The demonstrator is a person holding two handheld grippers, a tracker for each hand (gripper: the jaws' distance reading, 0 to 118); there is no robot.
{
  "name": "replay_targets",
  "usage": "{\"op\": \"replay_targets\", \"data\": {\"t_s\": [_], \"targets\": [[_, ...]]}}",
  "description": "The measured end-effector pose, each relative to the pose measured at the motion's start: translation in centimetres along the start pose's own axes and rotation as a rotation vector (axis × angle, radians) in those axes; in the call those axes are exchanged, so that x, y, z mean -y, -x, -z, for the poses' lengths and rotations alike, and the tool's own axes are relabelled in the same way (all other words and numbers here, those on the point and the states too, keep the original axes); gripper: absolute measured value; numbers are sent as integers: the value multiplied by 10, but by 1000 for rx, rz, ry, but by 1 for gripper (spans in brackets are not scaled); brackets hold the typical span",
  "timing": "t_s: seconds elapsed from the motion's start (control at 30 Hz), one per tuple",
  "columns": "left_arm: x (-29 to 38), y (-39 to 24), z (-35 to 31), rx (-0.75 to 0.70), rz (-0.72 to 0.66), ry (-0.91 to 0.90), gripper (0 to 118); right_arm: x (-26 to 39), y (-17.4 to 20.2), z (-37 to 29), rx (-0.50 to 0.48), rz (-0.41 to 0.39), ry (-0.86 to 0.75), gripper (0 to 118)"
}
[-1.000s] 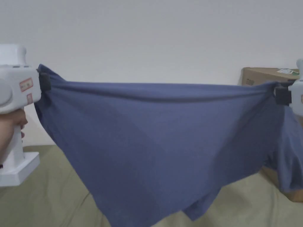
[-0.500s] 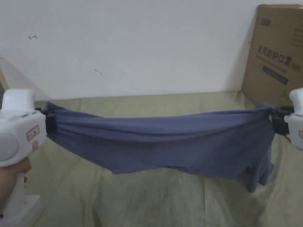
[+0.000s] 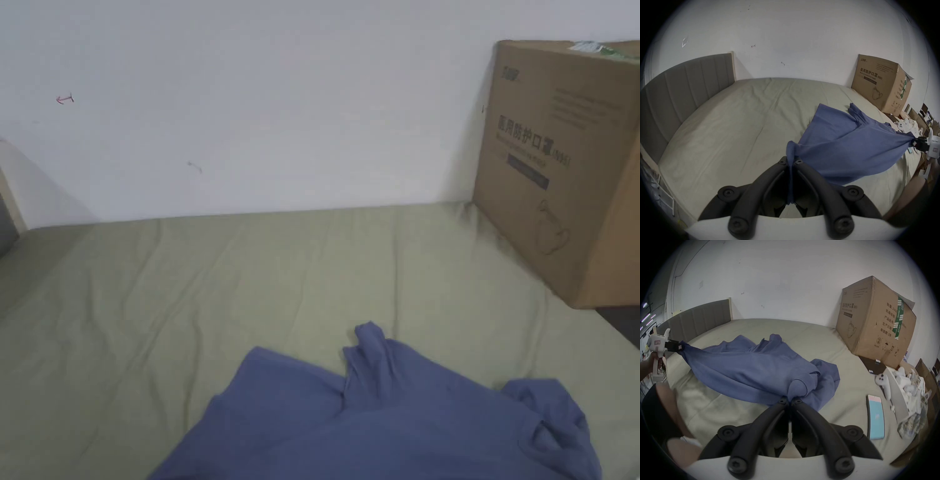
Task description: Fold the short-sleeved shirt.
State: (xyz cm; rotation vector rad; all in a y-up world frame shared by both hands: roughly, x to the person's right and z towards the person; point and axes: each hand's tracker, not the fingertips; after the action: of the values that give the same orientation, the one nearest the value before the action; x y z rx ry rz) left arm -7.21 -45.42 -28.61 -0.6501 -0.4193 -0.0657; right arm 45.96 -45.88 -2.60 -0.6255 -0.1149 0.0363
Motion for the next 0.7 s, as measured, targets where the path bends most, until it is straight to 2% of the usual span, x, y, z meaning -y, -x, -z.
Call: {"op": "replay_targets", "data": {"t_s": [0.07,0.13,0.23,0.27,0.3,0.33,0.37,0.4,0.43,0.53,0.63,0.67,0.7], "targets": [[17,4,-15,21,-22,47,2,17,11,-19,-14,0,14,0],[35,6,-24,21,-16,60,2,33,22,-28,-6,-39,45,0],[57,3,-28,14,5,106,3,53,31,-28,0,-38,64,3],[64,4,-29,7,3,107,11,59,34,-27,17,-36,78,14],[69,7,-30,-11,-4,101,29,63,36,-28,38,-34,86,39],[74,7,-37,-34,-19,87,65,66,35,-31,61,-10,82,93],[76,8,-47,-53,-47,39,88,68,35,-38,62,25,39,114],[77,8,-59,-40,-72,-7,102,67,37,-51,60,54,-41,118],[75,0,-75,-37,-99,-42,107,65,39,-60,78,67,-69,118],[77,-9,-103,-50,-124,-106,107,57,52,-85,173,61,-157,118],[83,-12,-118,-166,-59,-170,105,46,64,-99,150,93,-192,118],[85,-14,-121,-146,-45,-191,94,42,68,-102,120,118,-205,117],[87,-14,-123,-129,-44,-179,67,39,71,-103,95,133,-213,116]]}}
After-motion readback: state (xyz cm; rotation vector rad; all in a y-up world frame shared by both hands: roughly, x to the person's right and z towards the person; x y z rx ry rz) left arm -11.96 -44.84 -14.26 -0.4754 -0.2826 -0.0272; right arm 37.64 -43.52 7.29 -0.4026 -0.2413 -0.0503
